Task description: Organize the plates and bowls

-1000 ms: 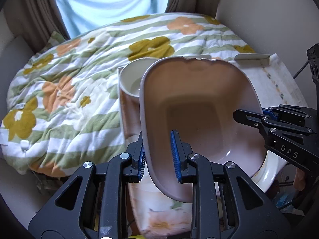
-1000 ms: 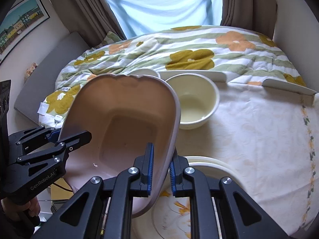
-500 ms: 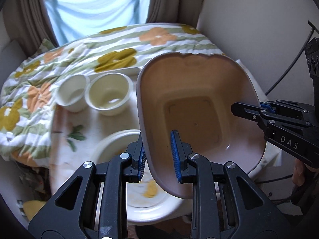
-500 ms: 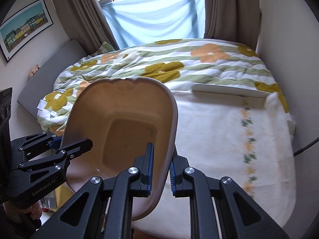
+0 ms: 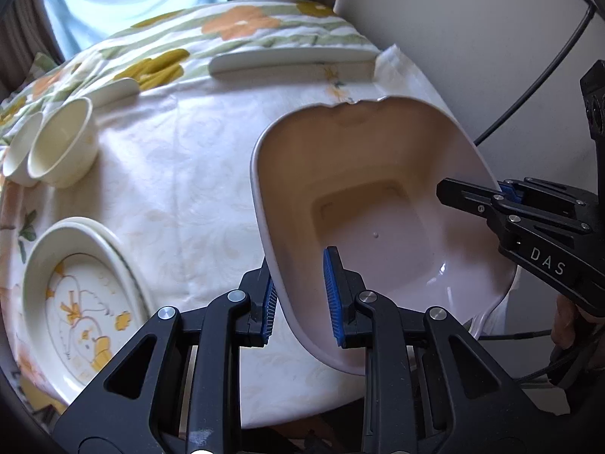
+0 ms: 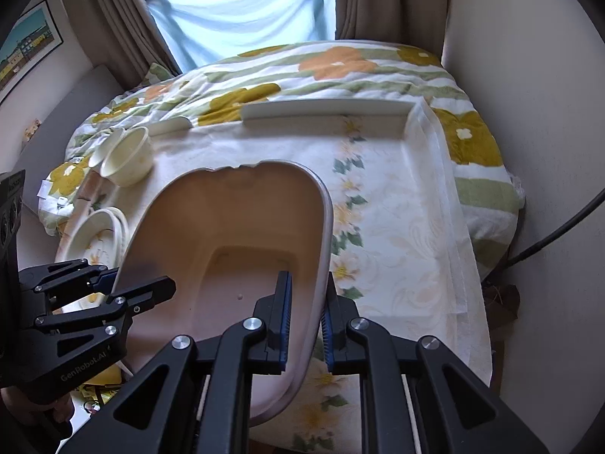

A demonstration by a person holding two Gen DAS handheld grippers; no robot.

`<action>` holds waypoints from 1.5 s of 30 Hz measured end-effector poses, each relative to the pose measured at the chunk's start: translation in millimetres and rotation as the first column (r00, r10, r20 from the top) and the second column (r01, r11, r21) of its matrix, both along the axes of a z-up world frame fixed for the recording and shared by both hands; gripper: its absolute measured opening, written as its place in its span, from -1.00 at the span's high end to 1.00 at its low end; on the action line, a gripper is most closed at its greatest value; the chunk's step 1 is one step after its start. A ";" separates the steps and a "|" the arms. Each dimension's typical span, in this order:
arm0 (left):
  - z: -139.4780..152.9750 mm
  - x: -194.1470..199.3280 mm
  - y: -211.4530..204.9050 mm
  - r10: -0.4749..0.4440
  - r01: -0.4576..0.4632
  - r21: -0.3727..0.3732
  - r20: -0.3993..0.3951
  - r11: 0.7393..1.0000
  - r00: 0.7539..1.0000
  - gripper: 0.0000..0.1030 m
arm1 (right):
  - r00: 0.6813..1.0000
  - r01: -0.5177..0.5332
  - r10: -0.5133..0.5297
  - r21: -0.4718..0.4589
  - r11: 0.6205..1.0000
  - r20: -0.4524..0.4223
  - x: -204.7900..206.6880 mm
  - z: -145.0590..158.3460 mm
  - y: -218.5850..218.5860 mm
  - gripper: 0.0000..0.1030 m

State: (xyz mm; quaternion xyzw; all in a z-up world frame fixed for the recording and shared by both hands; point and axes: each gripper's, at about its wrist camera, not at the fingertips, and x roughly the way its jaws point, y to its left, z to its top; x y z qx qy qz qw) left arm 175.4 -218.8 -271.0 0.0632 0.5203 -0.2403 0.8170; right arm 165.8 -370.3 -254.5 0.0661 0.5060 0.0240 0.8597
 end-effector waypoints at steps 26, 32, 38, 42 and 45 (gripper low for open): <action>-40.9 24.7 -28.9 0.027 -0.025 0.041 -0.048 0.999 0.999 0.59 | 0.997 0.066 -0.059 0.128 0.990 -0.058 4.7 -47.0 -41.6 0.71; -49.9 24.3 -34.3 0.014 -0.010 0.052 -0.086 0.999 0.996 0.58 | 0.996 0.081 -0.074 0.174 0.981 -0.045 4.8 -49.6 -43.9 0.20; -46.8 22.6 -35.4 0.019 -0.016 0.051 -0.061 0.999 0.998 -0.44 | 0.994 0.109 -0.104 0.208 0.972 -0.034 3.9 -48.3 -48.1 -0.01; -38.3 20.0 -31.6 0.024 -0.023 0.043 -0.028 0.999 0.999 -0.64 | 0.992 0.124 -0.122 0.203 0.971 -0.023 -0.6 -43.3 -50.5 -0.01; -29.1 17.5 -24.7 0.036 -0.035 0.043 -0.015 0.998 0.999 -0.64 | 0.992 0.121 -0.122 0.188 0.975 -0.003 -5.9 -32.1 -51.5 -0.01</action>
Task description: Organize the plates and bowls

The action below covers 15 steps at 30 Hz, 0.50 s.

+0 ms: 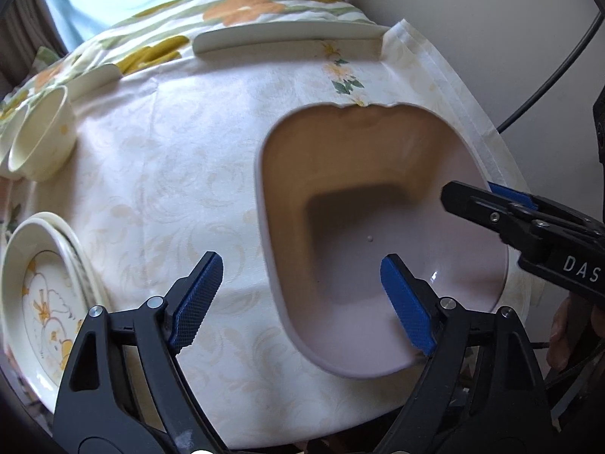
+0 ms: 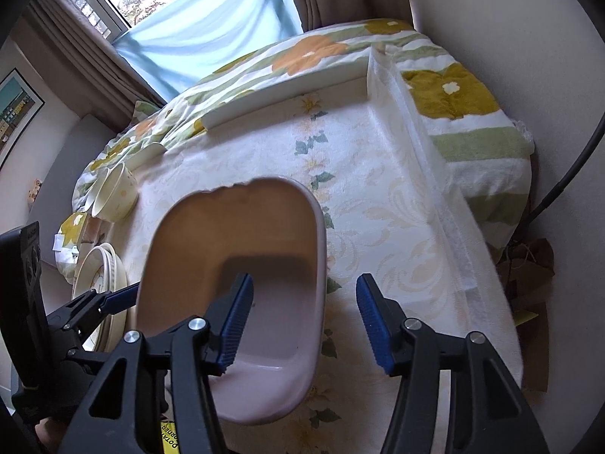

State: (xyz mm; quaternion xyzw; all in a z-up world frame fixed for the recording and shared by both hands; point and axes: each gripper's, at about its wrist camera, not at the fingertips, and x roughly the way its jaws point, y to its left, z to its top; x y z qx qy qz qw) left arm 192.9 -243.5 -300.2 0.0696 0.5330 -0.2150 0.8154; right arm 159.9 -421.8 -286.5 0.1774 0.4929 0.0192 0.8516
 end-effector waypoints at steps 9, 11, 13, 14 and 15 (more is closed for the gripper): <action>86.6 -25.1 63.3 0.126 -0.122 -0.037 0.129 0.992 0.984 -0.64 | 0.977 -0.145 0.154 -0.072 0.987 0.146 -6.9 87.2 35.5 -0.37; 109.9 -25.6 81.8 0.176 -0.170 -0.053 0.167 0.984 0.970 -0.71 | 0.958 -0.201 0.210 -0.064 0.977 0.196 -1.5 107.8 50.1 -0.96; 133.3 -22.7 103.4 0.231 -0.222 -0.067 0.221 0.973 0.948 -0.95 | 0.937 -0.248 0.253 -0.051 0.967 0.241 5.8 125.9 65.1 -0.99; 140.6 -19.2 112.2 0.257 -0.248 -0.067 0.238 0.966 0.937 -1.00 | 0.929 -0.269 0.272 -0.048 0.962 0.252 12.1 133.8 73.6 -0.99; 146.8 -14.8 122.1 0.279 -0.269 -0.073 0.249 0.960 0.928 -0.99 | 0.920 -0.290 0.292 -0.047 0.956 0.260 21.3 141.7 84.0 -0.99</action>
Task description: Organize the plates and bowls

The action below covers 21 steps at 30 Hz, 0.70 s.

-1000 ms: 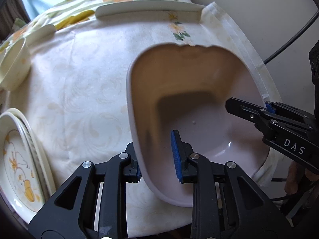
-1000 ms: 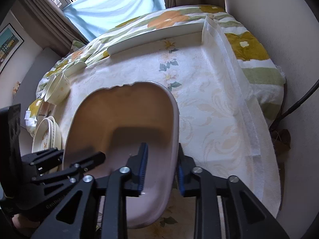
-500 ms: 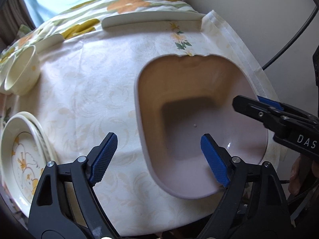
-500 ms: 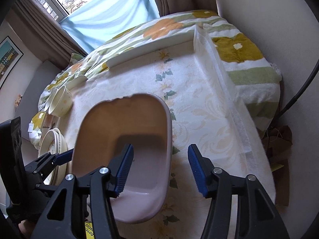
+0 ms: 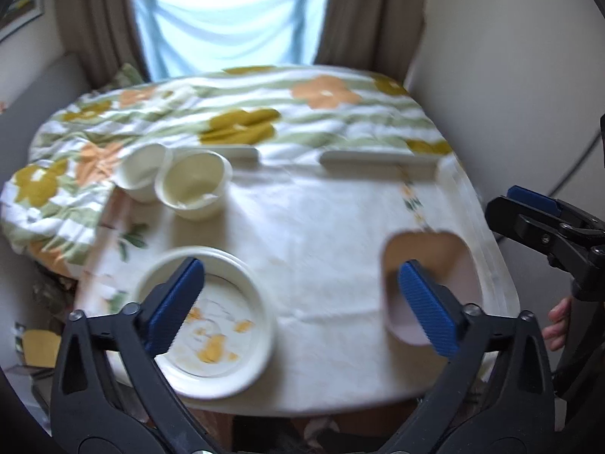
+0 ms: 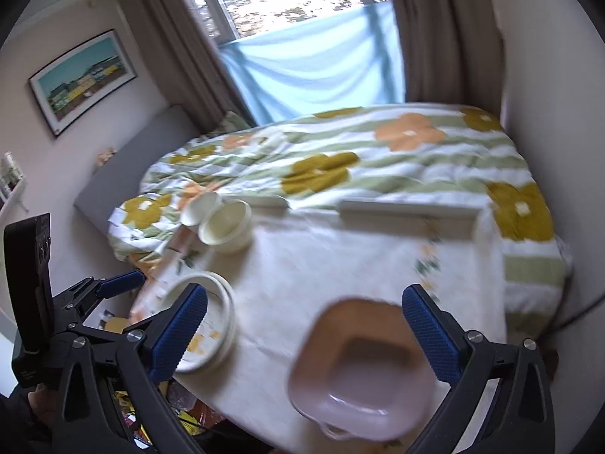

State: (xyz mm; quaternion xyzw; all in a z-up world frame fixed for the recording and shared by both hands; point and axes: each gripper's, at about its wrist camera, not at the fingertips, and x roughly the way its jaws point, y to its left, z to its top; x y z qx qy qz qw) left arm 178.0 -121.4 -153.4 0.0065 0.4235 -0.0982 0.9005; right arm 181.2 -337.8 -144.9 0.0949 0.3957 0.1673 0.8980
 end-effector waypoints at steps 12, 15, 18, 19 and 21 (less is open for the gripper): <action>-22.2 101.2 137.3 0.237 -0.267 -0.143 -0.198 0.953 0.951 -0.99 | 0.988 -0.103 0.095 -0.058 0.993 -0.125 127.1 7.8 101.6 -0.99; -45.0 128.6 160.3 0.250 -0.300 -0.165 -0.269 0.939 0.930 -0.99 | 0.969 -0.125 0.110 -0.057 0.990 -0.221 167.3 -20.1 124.2 -0.99; -71.4 152.0 177.6 0.253 -0.322 -0.178 -0.327 0.930 0.910 -0.95 | 0.945 -0.150 0.121 -0.073 0.986 -0.304 199.3 -53.8 144.7 -0.96; -81.7 160.5 181.9 0.248 -0.324 -0.184 -0.345 0.928 0.905 -0.90 | 0.937 -0.158 0.124 -0.079 0.984 -0.328 207.6 -65.5 151.0 -0.93; -97.6 173.6 186.2 0.231 -0.319 -0.193 -0.373 0.928 0.899 -0.68 | 0.917 -0.170 0.131 -0.071 0.983 -0.378 222.9 -89.4 161.2 -0.66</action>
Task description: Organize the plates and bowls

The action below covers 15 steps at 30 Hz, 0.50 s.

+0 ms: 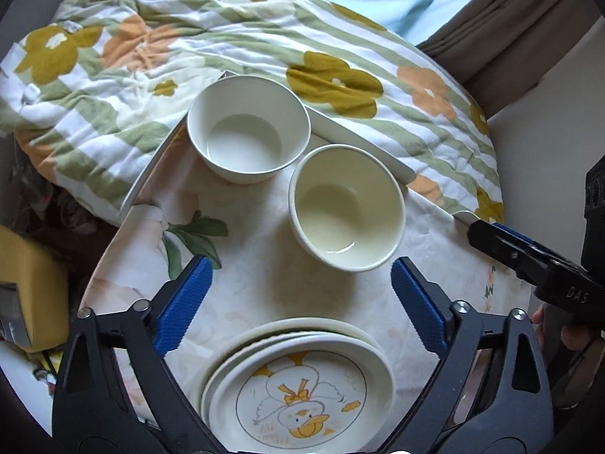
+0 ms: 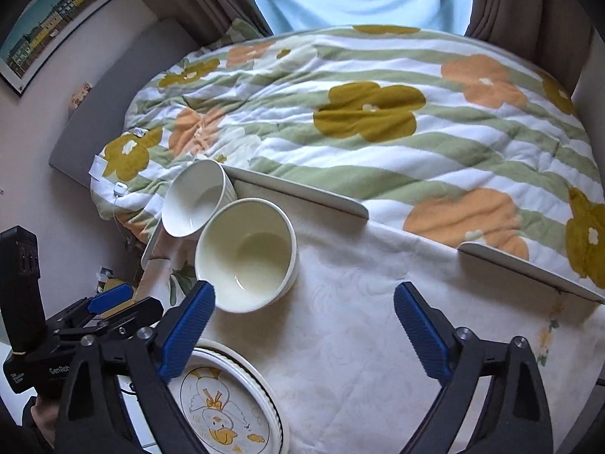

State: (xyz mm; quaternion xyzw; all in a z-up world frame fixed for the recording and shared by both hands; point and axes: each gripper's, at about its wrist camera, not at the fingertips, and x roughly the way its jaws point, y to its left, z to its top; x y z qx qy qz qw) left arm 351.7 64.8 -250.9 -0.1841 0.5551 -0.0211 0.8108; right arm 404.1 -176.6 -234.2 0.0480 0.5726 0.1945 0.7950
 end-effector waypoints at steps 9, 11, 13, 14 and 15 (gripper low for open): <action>-59.5 43.6 -1.5 -0.072 0.066 -0.084 -0.071 0.994 0.995 0.40 | 0.992 0.025 -0.018 0.048 0.999 -0.125 25.4 -64.2 28.3 0.07; -63.2 48.1 -4.0 -0.084 0.077 -0.088 -0.071 0.993 0.994 0.59 | 0.990 0.030 -0.023 0.051 0.998 -0.138 26.9 -69.1 30.0 0.23; -63.9 50.6 -6.0 -0.092 0.088 -0.068 -0.059 0.994 0.994 0.65 | 0.988 0.038 -0.030 0.055 0.998 -0.153 28.2 -73.1 30.0 0.37; -63.4 51.6 -5.8 -0.093 0.090 -0.065 -0.049 0.994 0.994 0.66 | 0.987 0.041 -0.032 0.057 0.997 -0.156 28.6 -74.3 30.0 0.41; -63.8 52.2 -5.5 -0.093 0.089 -0.068 -0.045 0.994 0.995 0.67 | 0.987 0.042 -0.032 0.060 0.997 -0.159 28.5 -75.6 30.5 0.54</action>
